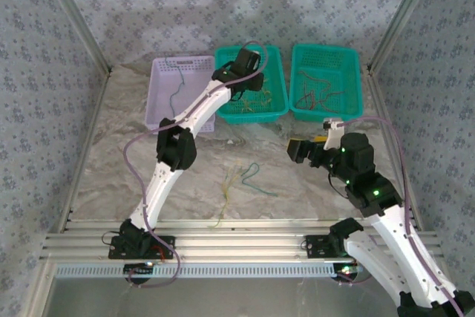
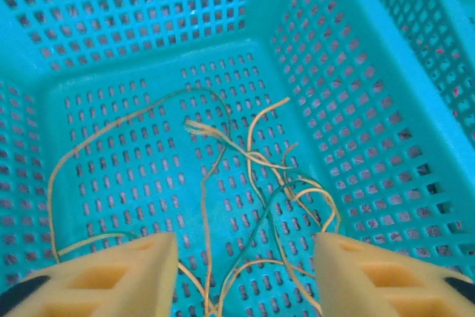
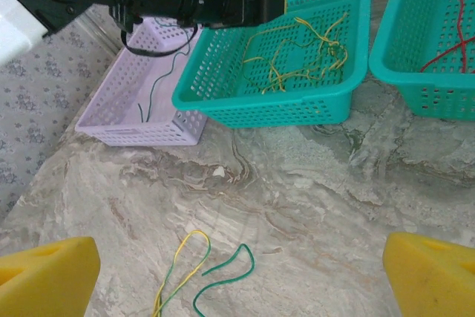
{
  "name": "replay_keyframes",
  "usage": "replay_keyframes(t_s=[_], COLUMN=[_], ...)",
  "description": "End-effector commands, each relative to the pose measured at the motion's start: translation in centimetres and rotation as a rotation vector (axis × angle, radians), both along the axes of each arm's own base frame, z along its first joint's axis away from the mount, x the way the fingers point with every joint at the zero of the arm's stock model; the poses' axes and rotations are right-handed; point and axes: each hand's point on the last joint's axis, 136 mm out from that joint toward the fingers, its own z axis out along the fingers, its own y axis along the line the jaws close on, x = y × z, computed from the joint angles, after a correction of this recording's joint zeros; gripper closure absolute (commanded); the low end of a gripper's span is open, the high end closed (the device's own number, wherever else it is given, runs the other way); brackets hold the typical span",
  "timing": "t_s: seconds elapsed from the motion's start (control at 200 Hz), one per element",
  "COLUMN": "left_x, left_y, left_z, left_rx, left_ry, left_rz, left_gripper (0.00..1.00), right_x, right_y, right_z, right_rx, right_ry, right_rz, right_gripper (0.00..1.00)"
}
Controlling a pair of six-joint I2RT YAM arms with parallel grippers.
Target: Untangle the cables
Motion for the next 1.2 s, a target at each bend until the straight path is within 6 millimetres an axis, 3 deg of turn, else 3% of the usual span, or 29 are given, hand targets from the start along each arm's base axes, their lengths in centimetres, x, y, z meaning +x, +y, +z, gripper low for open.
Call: replay_keyframes(t_s=[0.0,0.21,0.385,0.515,0.71,0.889,0.949,1.069,1.194], left_x=[-0.5,-2.9,-4.5,-5.9,-9.1,-12.9,-14.3,-15.2,-16.5], left_y=[-0.6,-0.8,0.1,0.9,4.1,7.8,7.1,7.1,9.2], left_z=[5.1,13.0,16.3,18.1,22.0,22.7,24.0,22.7,20.3], left_rx=[-0.068,-0.141,-0.159,-0.155,-0.161,-0.126,-0.061,-0.100,-0.077], left_ry=[-0.055,-0.153,-0.183,-0.190,-0.228,-0.302,-0.380,-0.275,-0.230], left_rz=[-0.035,-0.095,-0.098,-0.074,-0.024,0.028,0.015,0.012,0.061], left_gripper=[0.38,0.19,0.01,0.00,0.00,0.00,0.00,0.00,0.00], right_x=[-0.1,-0.1,-0.1,-0.3,-0.1,0.1,0.3,0.7,1.1], right_y=[0.2,1.4,2.2,2.9,4.6,7.5,8.2,9.5,10.6], right_z=[-1.0,-2.7,-2.7,-3.2,-7.0,-10.3,-11.3,-13.1,-15.3], right_rx=[-0.038,-0.087,-0.110,-0.132,-0.196,-0.217,-0.225,-0.251,-0.275], right_ry=[0.032,0.089,0.082,0.105,0.246,0.340,0.367,0.414,0.477], right_rz=[0.012,0.055,0.075,0.103,0.167,0.237,0.249,0.291,0.325], right_gripper=[0.00,0.00,0.00,0.00,0.01,0.06,0.08,0.13,0.18])
